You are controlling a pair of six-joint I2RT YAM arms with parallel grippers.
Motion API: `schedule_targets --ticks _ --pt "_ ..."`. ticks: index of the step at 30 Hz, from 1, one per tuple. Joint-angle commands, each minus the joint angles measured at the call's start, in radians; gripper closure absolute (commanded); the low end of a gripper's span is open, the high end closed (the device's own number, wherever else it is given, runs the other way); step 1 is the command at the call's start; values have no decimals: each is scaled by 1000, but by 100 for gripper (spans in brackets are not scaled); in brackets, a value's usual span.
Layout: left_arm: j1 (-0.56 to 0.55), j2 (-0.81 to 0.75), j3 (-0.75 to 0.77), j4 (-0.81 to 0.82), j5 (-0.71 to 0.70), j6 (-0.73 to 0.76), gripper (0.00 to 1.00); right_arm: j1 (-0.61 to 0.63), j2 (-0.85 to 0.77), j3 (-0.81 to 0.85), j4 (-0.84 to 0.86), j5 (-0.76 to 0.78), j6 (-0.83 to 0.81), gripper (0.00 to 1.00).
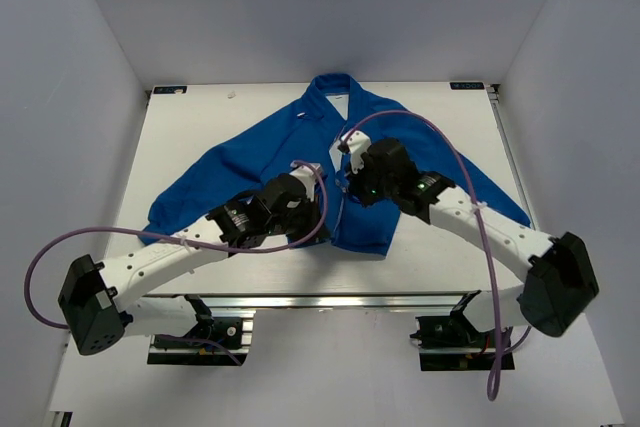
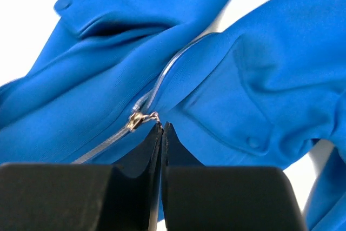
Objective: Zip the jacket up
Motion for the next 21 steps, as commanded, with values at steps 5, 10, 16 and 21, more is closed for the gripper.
schedule_targets --ticks 5,10,16,21 --pt "-8 -148 -151 -114 179 -68 100 -27 233 194 129 364 -34 100" --pt "-8 -202 -252 -97 208 -103 100 -107 434 394 193 469 -60 100" --pt "-8 -207 -310 -82 244 -116 100 -247 724 780 206 446 -60 100" --pt "-8 -214 -382 -29 306 -153 100 -305 1036 1173 218 437 -122 100"
